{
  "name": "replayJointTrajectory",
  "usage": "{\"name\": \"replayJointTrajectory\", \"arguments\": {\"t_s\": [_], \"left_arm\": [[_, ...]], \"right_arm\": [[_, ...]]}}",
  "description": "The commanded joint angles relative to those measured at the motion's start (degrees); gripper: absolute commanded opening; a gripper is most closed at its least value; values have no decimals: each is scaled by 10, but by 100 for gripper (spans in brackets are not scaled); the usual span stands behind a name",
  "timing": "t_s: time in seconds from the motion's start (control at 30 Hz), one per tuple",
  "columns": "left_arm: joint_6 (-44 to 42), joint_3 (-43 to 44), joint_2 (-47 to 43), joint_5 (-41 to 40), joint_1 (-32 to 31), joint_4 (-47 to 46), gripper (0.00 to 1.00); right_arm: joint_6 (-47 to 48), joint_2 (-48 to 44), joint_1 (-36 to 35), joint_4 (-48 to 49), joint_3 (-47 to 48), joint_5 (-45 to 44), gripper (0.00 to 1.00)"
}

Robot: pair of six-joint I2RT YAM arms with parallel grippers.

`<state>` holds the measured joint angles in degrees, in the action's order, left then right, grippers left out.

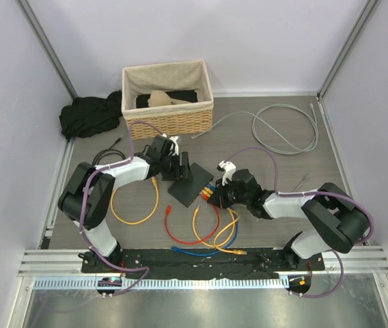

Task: Insert the plug into the switch port
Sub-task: Insert the connector into the switch port.

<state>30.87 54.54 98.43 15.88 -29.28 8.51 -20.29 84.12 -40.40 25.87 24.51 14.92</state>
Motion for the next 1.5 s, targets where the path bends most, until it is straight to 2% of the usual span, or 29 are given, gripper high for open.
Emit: {"name": "replayJointTrajectory", "arguments": {"t_s": [0.0, 0.47, 0.83, 1.03, 1.47], "left_arm": [[-8, 12, 14, 25, -9, -15, 68], [1, 18, 32, 49, -15, -16, 68], [-29, 11, 36, 118, -26, 0, 63], [-28, -15, 32, 127, -42, 6, 63], [-5, -44, 16, 144, -89, 7, 61]], "right_arm": [[-5, -14, 3, 50, 5, 12, 1], [-11, 15, 4, 78, 12, 31, 1], [-14, 10, 18, 97, 11, 4, 1], [-14, -3, 20, 82, 36, -26, 1], [-19, 39, 20, 80, 137, -5, 1]]}}
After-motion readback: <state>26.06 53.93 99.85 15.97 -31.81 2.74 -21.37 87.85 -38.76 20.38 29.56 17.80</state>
